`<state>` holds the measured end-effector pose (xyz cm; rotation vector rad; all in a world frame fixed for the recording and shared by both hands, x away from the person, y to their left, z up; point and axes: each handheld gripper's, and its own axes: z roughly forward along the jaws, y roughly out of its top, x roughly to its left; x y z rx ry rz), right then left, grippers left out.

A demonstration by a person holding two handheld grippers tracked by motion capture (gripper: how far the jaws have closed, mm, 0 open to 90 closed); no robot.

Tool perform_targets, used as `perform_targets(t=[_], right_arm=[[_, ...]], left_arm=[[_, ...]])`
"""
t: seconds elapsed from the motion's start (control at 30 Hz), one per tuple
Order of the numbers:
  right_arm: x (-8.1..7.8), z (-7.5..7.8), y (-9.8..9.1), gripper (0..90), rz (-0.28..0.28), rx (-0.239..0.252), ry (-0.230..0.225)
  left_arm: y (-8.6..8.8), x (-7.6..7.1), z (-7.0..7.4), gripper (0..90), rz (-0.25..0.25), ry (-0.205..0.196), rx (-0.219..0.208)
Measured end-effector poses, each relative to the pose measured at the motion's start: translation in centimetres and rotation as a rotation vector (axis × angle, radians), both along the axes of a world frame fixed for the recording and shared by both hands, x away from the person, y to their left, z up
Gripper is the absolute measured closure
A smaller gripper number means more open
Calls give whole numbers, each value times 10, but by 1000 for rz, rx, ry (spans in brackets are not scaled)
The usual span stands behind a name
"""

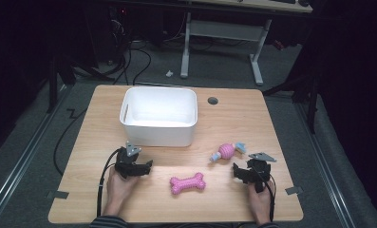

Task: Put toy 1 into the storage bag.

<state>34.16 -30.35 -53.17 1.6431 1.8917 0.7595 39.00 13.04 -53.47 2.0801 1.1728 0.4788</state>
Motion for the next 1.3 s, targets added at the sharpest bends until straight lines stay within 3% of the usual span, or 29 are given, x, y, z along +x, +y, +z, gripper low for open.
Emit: perform_targets(t=[0.23,0.47,0.6,0.77,0.83,0.97,1.3], right_arm=[[0,0,0,134,1,1,0],[0,0,1,137,-1,3,0],[-1,0,1,137,-3,3,0],[-1,0,1,137,-4,3,0],[-1,0,1,137,-6,4,0],[-1,0,1,137,-5,3,0],[-1,0,1,137,-5,3,-1]], left_arm=[[2,-2,3,222,8,-23,3],[6,-5,7,219,0,-10,-1],[9,-7,14,204,1,-21,-7],[9,-13,25,231,-28,-32,-25],[8,-20,31,232,-55,-44,-61],[4,-26,35,225,-98,-39,-82],[-15,-41,50,189,-202,-50,-96]])
